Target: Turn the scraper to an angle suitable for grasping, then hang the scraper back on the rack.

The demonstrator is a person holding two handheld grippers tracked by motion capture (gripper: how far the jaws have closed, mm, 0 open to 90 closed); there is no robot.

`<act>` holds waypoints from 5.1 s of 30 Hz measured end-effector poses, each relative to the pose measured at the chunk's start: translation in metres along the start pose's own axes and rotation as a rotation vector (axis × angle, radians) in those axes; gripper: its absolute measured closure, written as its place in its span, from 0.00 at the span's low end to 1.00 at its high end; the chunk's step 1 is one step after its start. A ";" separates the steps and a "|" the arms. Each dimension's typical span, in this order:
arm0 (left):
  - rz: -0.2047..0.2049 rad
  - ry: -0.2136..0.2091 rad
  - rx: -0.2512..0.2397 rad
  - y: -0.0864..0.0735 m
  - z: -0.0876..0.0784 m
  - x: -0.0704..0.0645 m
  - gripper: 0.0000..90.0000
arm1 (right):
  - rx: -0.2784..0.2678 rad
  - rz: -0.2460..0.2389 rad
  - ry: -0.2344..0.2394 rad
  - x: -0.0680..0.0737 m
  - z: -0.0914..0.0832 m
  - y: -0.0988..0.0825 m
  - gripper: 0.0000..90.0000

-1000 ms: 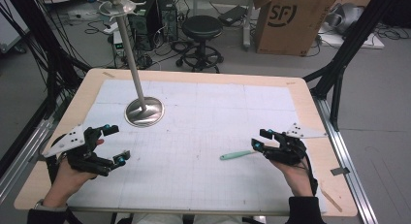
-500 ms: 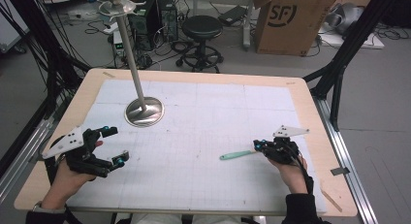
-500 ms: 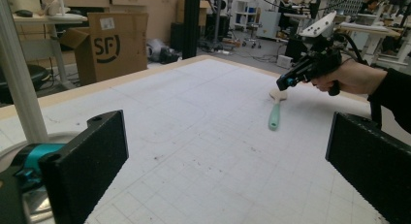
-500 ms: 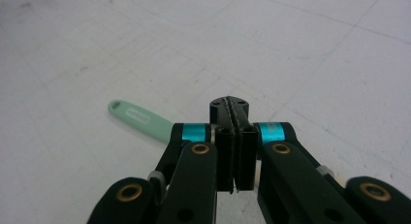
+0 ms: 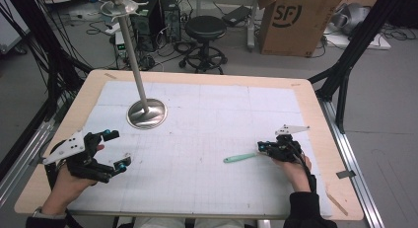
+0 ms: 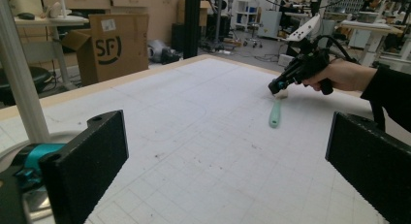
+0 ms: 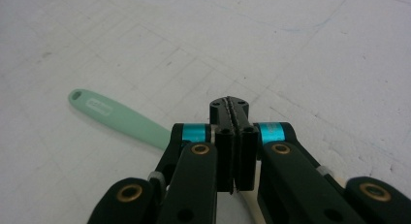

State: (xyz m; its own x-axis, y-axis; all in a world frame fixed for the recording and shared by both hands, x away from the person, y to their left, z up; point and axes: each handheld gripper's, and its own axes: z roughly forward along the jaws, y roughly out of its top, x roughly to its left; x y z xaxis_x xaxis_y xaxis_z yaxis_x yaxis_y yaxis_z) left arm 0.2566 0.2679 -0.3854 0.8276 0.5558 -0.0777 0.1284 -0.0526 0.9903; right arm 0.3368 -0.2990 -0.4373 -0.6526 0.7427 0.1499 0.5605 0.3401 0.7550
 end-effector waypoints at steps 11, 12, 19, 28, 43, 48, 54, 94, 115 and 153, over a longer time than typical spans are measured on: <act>-0.003 0.005 0.008 -0.002 0.000 0.000 0.02 | 0.075 -0.027 -0.066 0.002 0.007 -0.002 1.00; -0.002 0.006 0.008 -0.002 0.000 0.000 0.02 | 0.077 -0.028 -0.069 0.002 0.006 -0.003 1.00; -0.002 0.005 0.022 -0.003 0.001 0.000 0.02 | 0.084 -0.023 -0.060 0.010 -0.003 -0.012 1.00; -0.008 0.005 0.021 -0.003 0.002 0.000 0.02 | 0.079 0.011 -0.046 0.016 -0.014 -0.024 1.00; -0.023 0.015 -0.004 -0.001 0.005 0.003 0.02 | 0.000 -0.124 0.025 0.033 -0.027 -0.030 1.00; -0.025 0.011 0.007 -0.001 0.007 0.003 0.02 | -0.007 -0.167 0.132 0.044 -0.030 -0.037 1.00; -0.024 0.012 0.015 -0.002 0.008 0.005 0.02 | 0.005 -0.206 0.196 0.052 -0.027 -0.038 1.00; -0.033 0.076 0.033 -0.007 -0.007 0.003 0.02 | 0.052 -0.156 0.053 0.049 0.044 0.013 1.00; -0.036 0.043 0.026 -0.007 0.001 0.008 0.02 | -0.056 -0.147 0.038 0.032 -0.016 0.010 0.99; -0.014 0.054 0.071 -0.009 0.003 -0.003 0.02 | -0.013 -0.241 0.140 0.014 -0.045 0.033 0.02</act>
State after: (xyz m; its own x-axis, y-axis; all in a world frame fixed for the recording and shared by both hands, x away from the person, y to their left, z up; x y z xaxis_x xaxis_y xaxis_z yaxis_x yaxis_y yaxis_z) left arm 0.2544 0.2638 -0.3940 0.7953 0.6006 -0.0831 0.1794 -0.1023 0.9784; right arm 0.3235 -0.3034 -0.3815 -0.8309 0.5540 0.0513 0.3748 0.4893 0.7875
